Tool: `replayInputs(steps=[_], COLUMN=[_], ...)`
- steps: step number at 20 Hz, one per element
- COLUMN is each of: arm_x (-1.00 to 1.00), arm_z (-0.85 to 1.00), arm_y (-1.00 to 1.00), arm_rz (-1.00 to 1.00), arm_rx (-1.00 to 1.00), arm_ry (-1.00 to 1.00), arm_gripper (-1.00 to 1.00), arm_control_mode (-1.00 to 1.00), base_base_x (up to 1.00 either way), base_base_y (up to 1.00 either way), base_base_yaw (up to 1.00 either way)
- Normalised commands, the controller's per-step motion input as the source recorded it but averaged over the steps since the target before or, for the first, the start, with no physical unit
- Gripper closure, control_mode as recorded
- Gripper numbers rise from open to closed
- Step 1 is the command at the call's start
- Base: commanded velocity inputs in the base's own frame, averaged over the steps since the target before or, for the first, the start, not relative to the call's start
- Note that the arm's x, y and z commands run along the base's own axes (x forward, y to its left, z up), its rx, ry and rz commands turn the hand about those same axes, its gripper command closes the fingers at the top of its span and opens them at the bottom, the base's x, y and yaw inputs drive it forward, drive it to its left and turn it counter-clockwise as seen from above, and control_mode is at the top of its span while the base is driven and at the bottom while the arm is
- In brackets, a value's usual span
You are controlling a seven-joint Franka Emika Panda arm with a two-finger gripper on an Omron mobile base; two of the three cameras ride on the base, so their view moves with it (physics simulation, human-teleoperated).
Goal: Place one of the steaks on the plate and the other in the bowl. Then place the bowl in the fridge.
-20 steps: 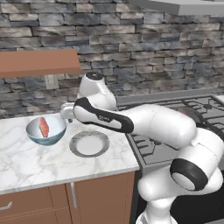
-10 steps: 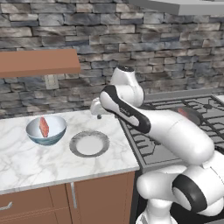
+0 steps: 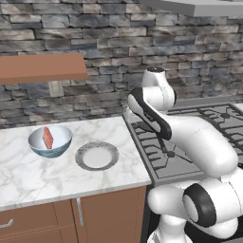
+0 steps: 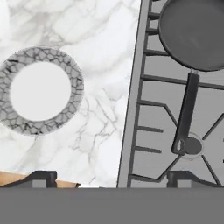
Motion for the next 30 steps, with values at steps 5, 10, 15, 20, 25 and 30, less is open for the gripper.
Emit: replayInputs(steps=[5, 10, 15, 20, 25, 30], arm_x=[0.2, 0.06, 0.09, 0.32, 0.53, 0.43], arm_z=[-0.17, -0.13, -0.02, -0.04, 0.0, -0.12], arm_y=[-1.0, -1.0, -1.0, -1.0, -0.95, -0.7], arm_rz=[0.0, -0.06, -0.08, -0.06, -0.01, 0.0], arm_rx=[-0.09, 0.03, 0.0, 0.0, 0.01, 0.0], arm_ry=[0.01, 0.0, -0.02, 0.0, 0.0, 0.0], arm_gripper=[-1.0, -1.0, -1.0, -1.0, -1.0, -1.0], arm_control_mode=[-1.0, -1.0, -1.0, -1.0, -1.0, -1.0], base_base_x=[0.0, 0.0, 0.0, 0.0, 0.0, 0.0], base_base_y=[0.0, 0.0, 0.0, 0.0, 0.0, 0.0], base_base_yaw=[0.0, 0.0, 0.0, 0.0, 0.0, 0.0])
